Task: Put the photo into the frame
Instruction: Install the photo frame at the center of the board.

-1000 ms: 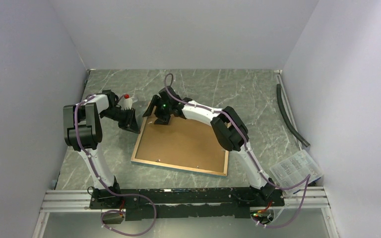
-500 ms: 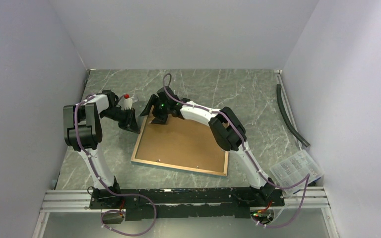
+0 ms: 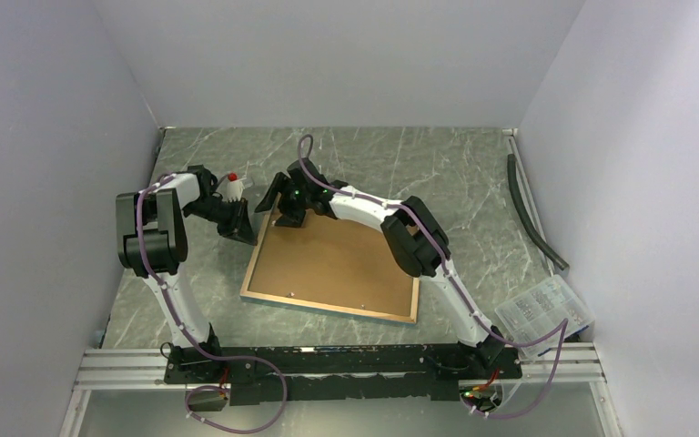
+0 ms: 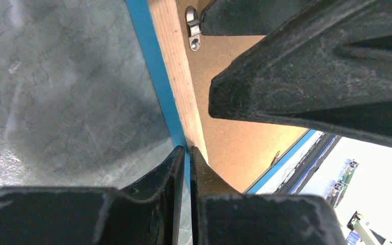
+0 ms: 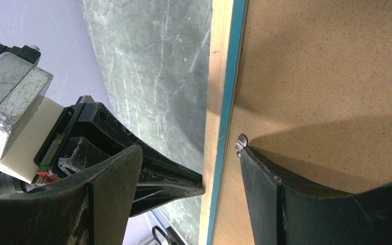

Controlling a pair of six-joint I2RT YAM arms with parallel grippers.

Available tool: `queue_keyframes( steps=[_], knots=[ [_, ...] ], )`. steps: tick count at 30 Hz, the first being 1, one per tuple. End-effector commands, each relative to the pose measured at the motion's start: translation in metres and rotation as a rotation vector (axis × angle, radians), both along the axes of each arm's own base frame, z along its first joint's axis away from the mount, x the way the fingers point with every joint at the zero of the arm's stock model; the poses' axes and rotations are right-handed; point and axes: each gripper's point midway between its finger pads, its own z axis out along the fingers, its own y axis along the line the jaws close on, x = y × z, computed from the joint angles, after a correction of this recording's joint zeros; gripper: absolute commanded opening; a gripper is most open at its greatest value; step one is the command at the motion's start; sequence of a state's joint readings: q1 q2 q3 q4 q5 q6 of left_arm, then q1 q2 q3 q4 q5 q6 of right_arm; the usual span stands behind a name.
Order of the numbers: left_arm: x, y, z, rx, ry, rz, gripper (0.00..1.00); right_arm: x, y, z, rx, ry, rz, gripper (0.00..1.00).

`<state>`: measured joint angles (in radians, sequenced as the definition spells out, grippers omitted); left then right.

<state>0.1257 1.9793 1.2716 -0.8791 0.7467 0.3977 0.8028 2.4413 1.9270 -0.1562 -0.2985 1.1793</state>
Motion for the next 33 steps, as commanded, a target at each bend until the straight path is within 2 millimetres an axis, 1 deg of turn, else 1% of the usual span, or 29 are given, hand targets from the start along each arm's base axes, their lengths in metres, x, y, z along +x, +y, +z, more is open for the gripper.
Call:
queue_keyframes(
  steps=[1, 6, 11, 22, 29, 33],
  knots=[
    [-0.001, 0.003, -0.018, 0.034, -0.009, -0.033, 0.14, 0.001, 0.010, -0.004, 0.019, -0.010, 0.019, 0.75],
    [0.000, 0.002, -0.017, 0.029, -0.009, -0.032, 0.14, -0.001, 0.014, -0.007, 0.036, 0.001, 0.036, 0.75],
    [0.000, 0.002, -0.017, 0.027, -0.011, -0.033, 0.13, -0.004, 0.017, -0.006, 0.048, 0.003, 0.055, 0.74],
    [-0.002, 0.001, -0.011, 0.021, -0.018, -0.032, 0.12, -0.003, 0.013, 0.009, 0.034, -0.041, 0.068, 0.75],
    [-0.003, 0.001, -0.010, 0.018, -0.023, -0.034, 0.11, 0.002, 0.004, 0.018, -0.008, -0.112, 0.090, 0.77],
    [-0.003, 0.000, -0.009, 0.015, -0.023, -0.033, 0.11, 0.000, 0.002, 0.016, -0.018, -0.117, 0.101, 0.78]
  ],
)
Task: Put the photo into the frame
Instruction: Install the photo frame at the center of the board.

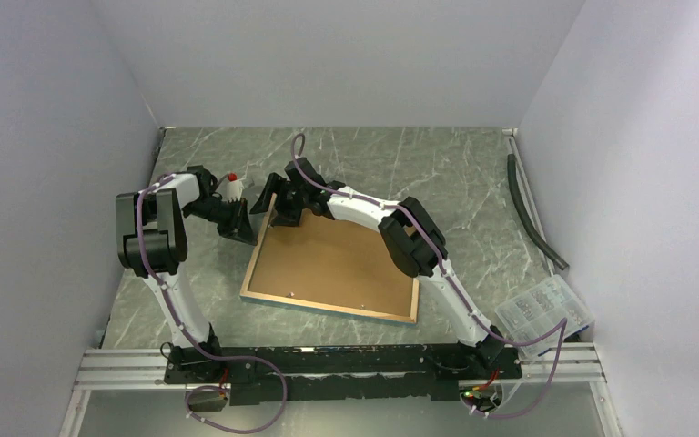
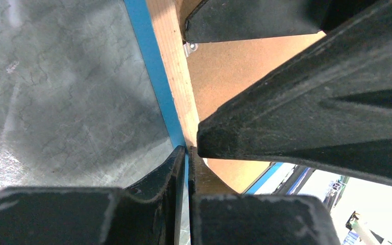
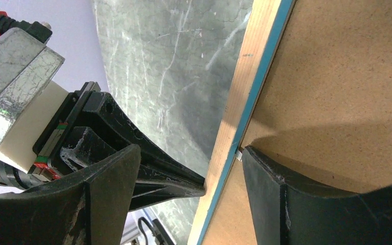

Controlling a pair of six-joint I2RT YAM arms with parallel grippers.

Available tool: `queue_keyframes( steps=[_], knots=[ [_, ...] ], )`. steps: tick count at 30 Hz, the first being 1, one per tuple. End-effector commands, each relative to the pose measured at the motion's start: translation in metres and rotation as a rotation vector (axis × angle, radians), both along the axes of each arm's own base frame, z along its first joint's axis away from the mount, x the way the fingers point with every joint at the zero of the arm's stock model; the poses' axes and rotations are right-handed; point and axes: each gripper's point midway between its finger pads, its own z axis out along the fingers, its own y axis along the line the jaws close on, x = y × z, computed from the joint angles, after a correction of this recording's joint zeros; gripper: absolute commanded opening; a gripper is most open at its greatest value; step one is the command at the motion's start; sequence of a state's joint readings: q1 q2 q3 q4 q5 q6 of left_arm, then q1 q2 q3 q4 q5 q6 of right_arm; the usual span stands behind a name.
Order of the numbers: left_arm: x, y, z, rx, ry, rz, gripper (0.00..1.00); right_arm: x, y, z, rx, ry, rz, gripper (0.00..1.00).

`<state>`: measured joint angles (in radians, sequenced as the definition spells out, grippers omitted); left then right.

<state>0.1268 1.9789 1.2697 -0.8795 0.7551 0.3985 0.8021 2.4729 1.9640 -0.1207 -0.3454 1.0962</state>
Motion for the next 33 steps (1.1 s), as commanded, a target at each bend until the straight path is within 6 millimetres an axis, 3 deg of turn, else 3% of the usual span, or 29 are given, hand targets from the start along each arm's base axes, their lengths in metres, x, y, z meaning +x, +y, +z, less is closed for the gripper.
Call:
queue_keyframes(
  steps=[1, 11, 20, 33],
  knots=[
    [-0.002, 0.001, -0.009, 0.022, -0.025, -0.034, 0.11, -0.001, -0.007, 0.014, -0.039, -0.044, 0.017, 0.78],
    [-0.003, 0.001, -0.010, 0.021, -0.024, -0.036, 0.10, 0.000, -0.007, 0.013, -0.031, -0.043, 0.038, 0.80],
    [-0.003, 0.001, -0.010, 0.020, -0.026, -0.039, 0.10, 0.010, -0.030, 0.013, -0.054, -0.056, 0.015, 0.83],
    [-0.003, 0.000, -0.008, 0.013, -0.026, -0.041, 0.09, -0.005, -0.011, 0.000, -0.056, -0.028, 0.060, 0.84]
  ],
)
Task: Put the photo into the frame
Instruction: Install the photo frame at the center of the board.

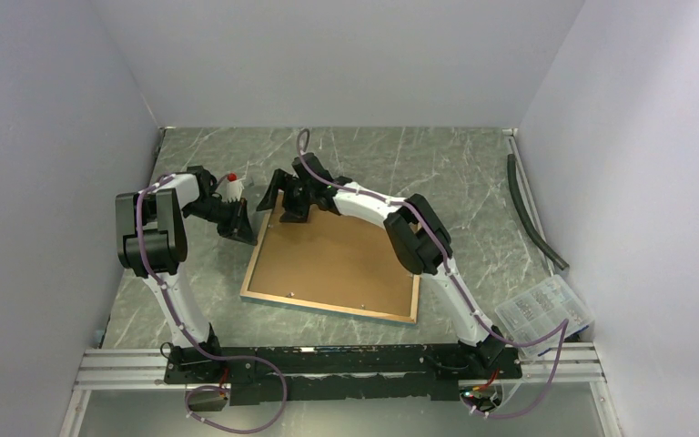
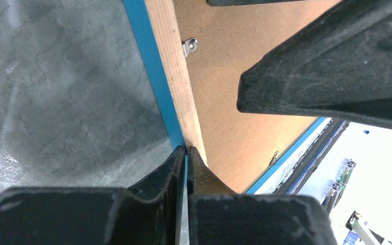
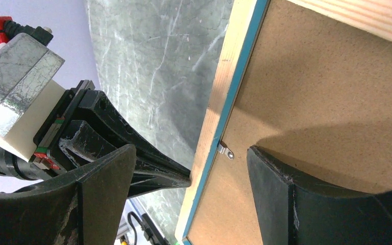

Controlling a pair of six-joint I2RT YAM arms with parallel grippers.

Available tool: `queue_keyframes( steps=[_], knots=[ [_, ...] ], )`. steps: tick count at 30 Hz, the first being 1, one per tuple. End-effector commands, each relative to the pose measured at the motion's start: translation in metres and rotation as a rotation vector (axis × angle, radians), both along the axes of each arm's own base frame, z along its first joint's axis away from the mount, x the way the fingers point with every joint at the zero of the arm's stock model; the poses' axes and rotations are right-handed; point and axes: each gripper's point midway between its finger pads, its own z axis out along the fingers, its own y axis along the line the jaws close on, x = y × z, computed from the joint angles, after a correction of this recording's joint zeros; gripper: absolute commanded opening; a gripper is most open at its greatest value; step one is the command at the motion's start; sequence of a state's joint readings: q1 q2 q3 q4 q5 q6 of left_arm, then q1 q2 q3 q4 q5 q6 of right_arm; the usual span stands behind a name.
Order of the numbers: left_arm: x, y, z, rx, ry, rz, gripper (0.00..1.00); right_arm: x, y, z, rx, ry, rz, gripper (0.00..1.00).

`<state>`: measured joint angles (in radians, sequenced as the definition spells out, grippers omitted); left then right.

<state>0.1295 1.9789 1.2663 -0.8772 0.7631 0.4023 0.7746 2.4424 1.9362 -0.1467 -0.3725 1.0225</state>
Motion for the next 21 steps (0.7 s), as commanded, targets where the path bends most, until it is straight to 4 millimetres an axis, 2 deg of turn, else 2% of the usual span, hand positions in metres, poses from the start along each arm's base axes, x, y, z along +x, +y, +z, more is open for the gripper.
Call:
queue_keyframes(
  steps=[1, 15, 21],
  knots=[
    [-0.003, 0.000, -0.008, 0.021, -0.025, -0.039, 0.09, -0.009, 0.007, -0.002, -0.027, -0.001, 0.025, 0.84],
    [-0.002, -0.001, -0.007, 0.016, -0.026, -0.040, 0.08, -0.021, 0.031, -0.005, -0.005, 0.015, 0.073, 0.83],
    [-0.003, -0.001, -0.007, 0.013, -0.028, -0.045, 0.08, -0.019, 0.026, -0.002, -0.014, 0.004, 0.073, 0.83]
  ],
)
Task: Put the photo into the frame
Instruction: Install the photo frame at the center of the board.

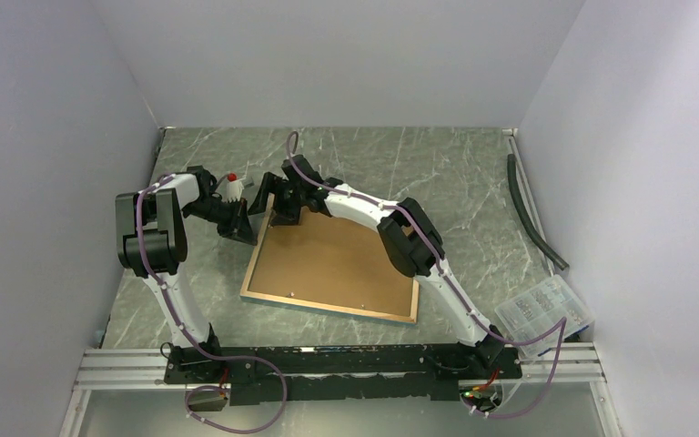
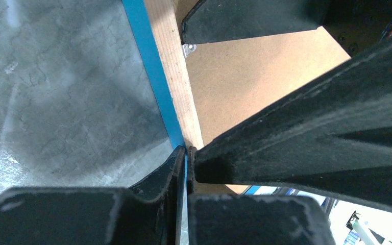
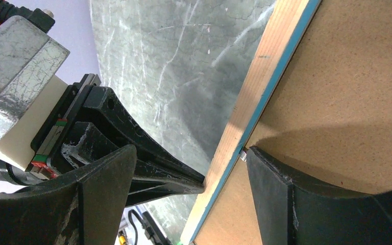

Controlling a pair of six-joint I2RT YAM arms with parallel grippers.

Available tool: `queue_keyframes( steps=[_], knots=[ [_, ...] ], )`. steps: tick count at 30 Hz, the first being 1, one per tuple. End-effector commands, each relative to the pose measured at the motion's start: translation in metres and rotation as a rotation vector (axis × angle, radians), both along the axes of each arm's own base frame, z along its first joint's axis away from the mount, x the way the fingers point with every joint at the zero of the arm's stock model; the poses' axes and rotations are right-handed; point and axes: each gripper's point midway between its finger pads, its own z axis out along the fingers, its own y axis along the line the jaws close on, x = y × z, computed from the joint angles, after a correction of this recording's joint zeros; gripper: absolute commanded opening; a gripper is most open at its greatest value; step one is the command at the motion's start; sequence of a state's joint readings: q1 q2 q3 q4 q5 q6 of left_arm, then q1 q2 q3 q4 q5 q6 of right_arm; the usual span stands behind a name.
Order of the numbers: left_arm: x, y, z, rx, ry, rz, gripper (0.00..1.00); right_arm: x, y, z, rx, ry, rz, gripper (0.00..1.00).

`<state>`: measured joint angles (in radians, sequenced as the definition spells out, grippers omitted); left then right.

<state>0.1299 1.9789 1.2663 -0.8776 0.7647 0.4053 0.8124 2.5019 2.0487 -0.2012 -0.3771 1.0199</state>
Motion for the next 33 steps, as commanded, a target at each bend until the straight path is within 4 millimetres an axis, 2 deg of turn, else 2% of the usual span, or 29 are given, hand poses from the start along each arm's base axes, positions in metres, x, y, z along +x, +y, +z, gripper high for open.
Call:
queue_keyframes(
  steps=[1, 11, 19, 24, 28, 33],
  knots=[
    [-0.004, -0.001, -0.007, 0.014, -0.024, -0.043, 0.08, -0.006, 0.001, 0.000, -0.011, 0.000, 0.026, 0.83],
    [-0.005, -0.002, -0.008, 0.013, -0.026, -0.044, 0.08, 0.012, -0.018, 0.007, -0.018, -0.027, -0.005, 0.83],
    [-0.007, -0.001, -0.010, 0.015, -0.022, -0.043, 0.08, 0.008, -0.018, 0.005, -0.029, -0.019, 0.007, 0.83],
    [-0.010, 0.000, -0.013, 0.020, -0.015, -0.044, 0.07, 0.011, -0.039, 0.025, -0.050, -0.065, -0.003, 0.87],
    [-0.009, 0.004, -0.007, 0.015, -0.031, -0.029, 0.09, 0.010, -0.054, 0.043, -0.087, -0.111, 0.000, 0.91],
    [-0.001, 0.013, 0.015, -0.013, -0.057, 0.006, 0.22, -0.002, -0.081, 0.062, -0.146, -0.172, -0.015, 0.94]
  ],
)
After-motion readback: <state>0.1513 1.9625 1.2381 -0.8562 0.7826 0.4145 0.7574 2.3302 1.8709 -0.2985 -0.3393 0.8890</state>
